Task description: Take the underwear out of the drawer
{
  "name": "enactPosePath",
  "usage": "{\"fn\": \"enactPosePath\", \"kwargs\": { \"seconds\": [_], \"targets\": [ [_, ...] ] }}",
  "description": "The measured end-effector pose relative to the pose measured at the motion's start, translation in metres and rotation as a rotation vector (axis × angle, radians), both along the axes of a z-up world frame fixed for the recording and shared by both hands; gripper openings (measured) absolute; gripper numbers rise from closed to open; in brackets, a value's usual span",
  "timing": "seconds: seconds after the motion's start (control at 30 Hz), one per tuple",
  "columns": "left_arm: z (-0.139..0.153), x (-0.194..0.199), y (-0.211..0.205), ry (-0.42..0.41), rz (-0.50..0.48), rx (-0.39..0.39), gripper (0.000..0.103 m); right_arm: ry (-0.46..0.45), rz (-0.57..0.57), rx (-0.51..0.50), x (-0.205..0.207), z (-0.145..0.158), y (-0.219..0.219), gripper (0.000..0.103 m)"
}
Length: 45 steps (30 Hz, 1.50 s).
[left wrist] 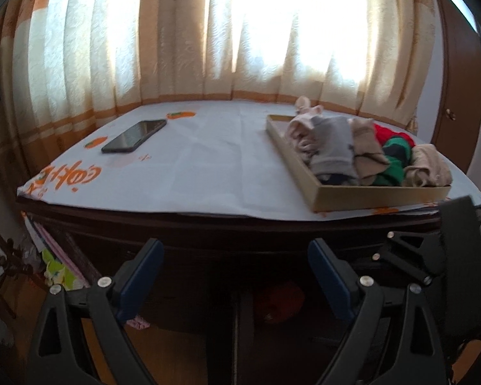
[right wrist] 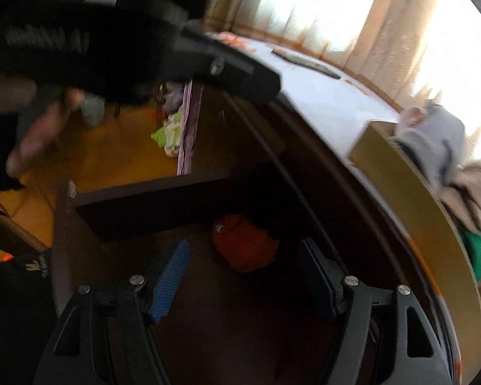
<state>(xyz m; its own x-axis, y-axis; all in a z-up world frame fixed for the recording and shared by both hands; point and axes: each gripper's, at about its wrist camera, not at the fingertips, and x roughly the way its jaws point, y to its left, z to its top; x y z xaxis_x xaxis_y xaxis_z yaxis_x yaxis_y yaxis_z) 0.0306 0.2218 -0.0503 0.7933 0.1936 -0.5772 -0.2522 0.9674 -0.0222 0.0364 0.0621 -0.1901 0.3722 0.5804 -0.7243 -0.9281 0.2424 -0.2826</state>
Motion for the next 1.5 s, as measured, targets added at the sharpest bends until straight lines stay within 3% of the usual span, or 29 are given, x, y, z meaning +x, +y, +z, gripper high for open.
{"fn": "enactPosePath", "kwargs": {
  "seconds": [0.23, 0.57, 0.63, 0.67, 0.7, 0.83, 1.1, 1.33, 1.5],
  "targets": [
    [-0.003, -0.003, 0.018, 0.003, 0.042, -0.039, 0.093, -0.007, 0.030, -0.089, 0.009, -0.033, 0.031, 0.072],
    [-0.001, -0.005, 0.022, -0.005, 0.059, -0.031, 0.093, 0.014, 0.037, -0.132, 0.012, -0.054, 0.046, 0.070],
    [-0.001, -0.004, 0.021, -0.005, 0.056, -0.033, 0.093, 0.011, 0.024, -0.163, 0.014, -0.060, 0.047, 0.060],
    [-0.001, -0.004, 0.021, -0.007, 0.055, -0.033, 0.093, -0.003, 0.000, -0.190, 0.016, -0.065, 0.047, 0.045],
    [-0.001, -0.004, 0.020, -0.008, 0.052, -0.033, 0.093, -0.009, -0.011, -0.196, 0.017, -0.066, 0.045, 0.040],
    [-0.003, 0.000, 0.009, 0.000, 0.030, -0.037, 0.093, 0.061, -0.045, -0.181, 0.024, -0.052, 0.022, 0.028],
    [-0.022, 0.017, -0.044, 0.072, -0.118, -0.042, 0.093, 0.159, -0.125, -0.152, 0.035, -0.023, -0.068, 0.027],
    [-0.049, 0.045, -0.098, 0.208, -0.274, 0.019, 0.093, 0.203, -0.270, -0.156, 0.050, -0.026, -0.139, 0.027],
    [-0.061, 0.068, -0.132, 0.303, -0.379, 0.115, 0.093, 0.220, -0.357, -0.150, 0.064, -0.026, -0.172, 0.027]
  ]
}}
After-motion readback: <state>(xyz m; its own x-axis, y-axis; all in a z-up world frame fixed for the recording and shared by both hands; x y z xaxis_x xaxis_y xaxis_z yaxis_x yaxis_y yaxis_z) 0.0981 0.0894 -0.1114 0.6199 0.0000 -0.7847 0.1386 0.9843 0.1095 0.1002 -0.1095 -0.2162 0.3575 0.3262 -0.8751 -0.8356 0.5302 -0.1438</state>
